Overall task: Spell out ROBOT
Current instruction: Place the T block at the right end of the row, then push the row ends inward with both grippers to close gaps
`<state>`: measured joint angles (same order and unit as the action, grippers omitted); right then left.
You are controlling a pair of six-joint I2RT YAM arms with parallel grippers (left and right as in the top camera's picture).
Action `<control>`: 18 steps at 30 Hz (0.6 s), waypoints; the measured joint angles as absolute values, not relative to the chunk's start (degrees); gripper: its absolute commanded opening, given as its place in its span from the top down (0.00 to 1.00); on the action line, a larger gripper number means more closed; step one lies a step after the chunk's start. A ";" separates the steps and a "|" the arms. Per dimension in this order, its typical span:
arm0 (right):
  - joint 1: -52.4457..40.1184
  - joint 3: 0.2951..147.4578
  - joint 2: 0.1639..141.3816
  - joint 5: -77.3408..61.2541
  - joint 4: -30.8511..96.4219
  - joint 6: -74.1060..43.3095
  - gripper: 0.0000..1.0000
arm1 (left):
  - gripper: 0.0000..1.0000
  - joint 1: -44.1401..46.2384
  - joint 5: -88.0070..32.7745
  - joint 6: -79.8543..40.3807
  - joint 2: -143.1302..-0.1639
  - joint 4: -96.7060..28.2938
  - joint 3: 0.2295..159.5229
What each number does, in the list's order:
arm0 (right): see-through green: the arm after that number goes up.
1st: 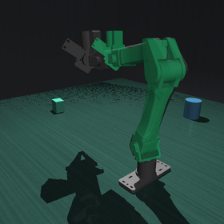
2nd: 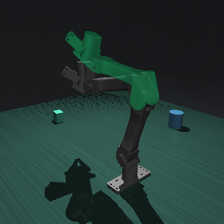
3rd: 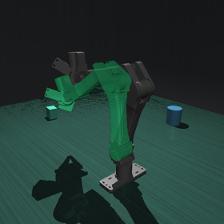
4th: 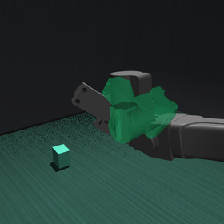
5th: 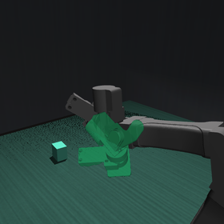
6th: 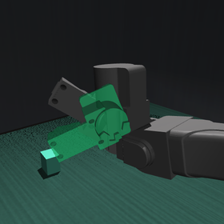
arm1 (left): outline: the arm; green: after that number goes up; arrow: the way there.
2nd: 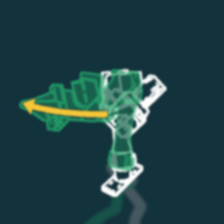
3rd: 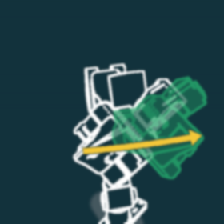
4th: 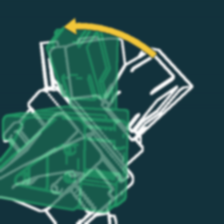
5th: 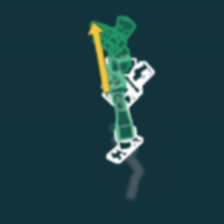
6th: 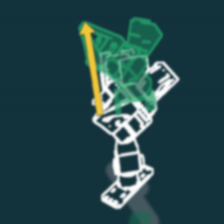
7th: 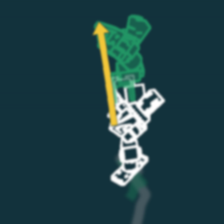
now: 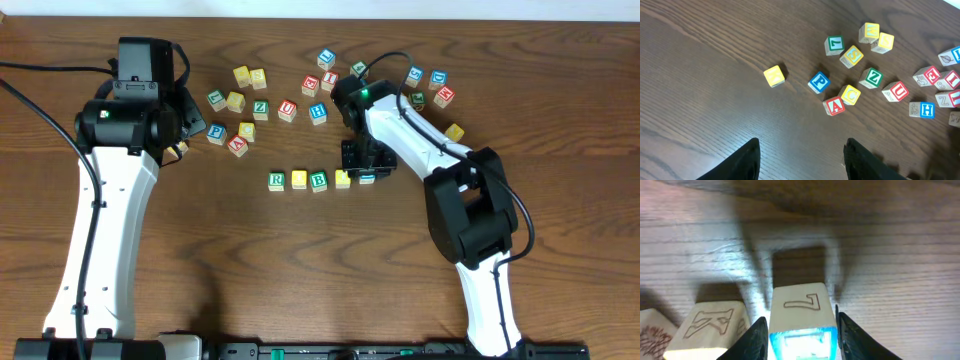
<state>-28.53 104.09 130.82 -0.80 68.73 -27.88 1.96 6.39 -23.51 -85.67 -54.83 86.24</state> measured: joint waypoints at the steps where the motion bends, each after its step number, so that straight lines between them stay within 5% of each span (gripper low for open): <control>1: -28.51 105.08 130.80 -0.84 69.97 -27.86 0.61 | 0.47 1.96 6.39 -23.51 -85.67 -54.83 86.21; 10: -21.69 109.27 119.46 -7.94 73.43 -15.22 0.75 | 0.49 1.96 6.37 -23.33 -85.67 -58.43 86.21; 13: -18.11 108.92 118.74 -8.64 74.15 -9.72 0.80 | 0.65 1.96 6.39 -22.57 -85.67 -59.86 85.17; 15: -18.17 107.37 118.76 -8.58 72.42 -8.62 0.96 | 0.92 1.96 6.35 -22.41 -85.84 -59.77 82.00; 18: -18.17 103.55 118.78 -5.63 70.08 -10.68 0.99 | 0.93 1.96 6.31 -22.26 -87.46 -58.83 78.74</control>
